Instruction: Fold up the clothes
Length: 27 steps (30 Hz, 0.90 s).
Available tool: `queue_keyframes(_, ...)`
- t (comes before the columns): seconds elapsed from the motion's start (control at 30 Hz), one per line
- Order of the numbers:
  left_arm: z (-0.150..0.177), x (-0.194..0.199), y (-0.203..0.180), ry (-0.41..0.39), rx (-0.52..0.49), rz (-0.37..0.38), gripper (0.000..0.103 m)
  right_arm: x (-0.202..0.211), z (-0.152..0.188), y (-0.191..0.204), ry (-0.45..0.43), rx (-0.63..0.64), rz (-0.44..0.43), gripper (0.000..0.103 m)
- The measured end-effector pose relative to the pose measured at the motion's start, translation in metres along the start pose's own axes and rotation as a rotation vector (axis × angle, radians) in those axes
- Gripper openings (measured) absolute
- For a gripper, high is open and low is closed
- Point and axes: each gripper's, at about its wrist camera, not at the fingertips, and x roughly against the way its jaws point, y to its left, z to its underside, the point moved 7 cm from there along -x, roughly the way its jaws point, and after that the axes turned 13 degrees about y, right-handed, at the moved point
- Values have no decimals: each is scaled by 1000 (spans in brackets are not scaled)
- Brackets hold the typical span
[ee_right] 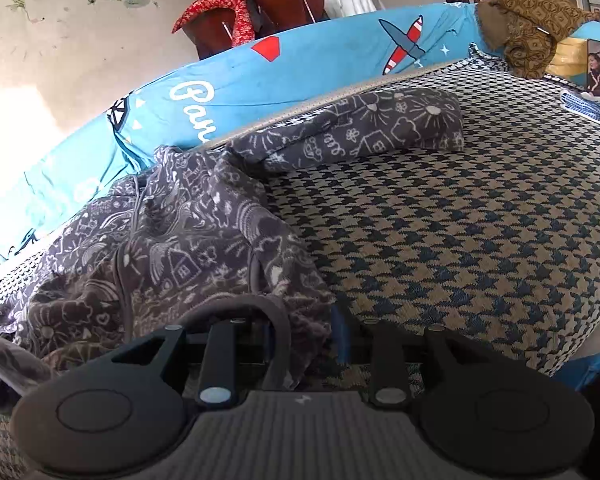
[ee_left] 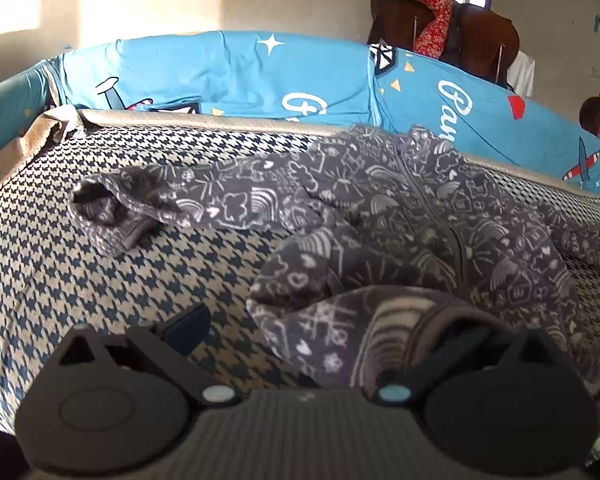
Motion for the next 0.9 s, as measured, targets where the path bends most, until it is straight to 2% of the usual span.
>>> queue_keyframes(0.2,-10,10,14,-23,58,7,103,18,-11,-12,-123,-62,17,30)
queue_keyframes(0.27,-13,11,20,-7,75,26,103,21,-15,-14,-150,-79,30,31)
queue_keyframes(0.3,-14,11,23,2,83,36,103,20,-17,-13,-152,-71,36,31)
queue_keyframes(0.5,-12,3,25,9,66,-18,103,16,-26,-3,-178,-24,62,32)
queue_keyframes(0.57,-8,-2,25,27,74,2,103,13,-25,-2,-160,-30,70,39)
queue_keyframes(0.73,4,-17,20,61,52,-21,103,0,-18,-1,-66,-36,36,40)
queue_keyframes(0.9,17,-32,16,95,30,-45,103,-7,-11,-3,-26,-36,55,41)
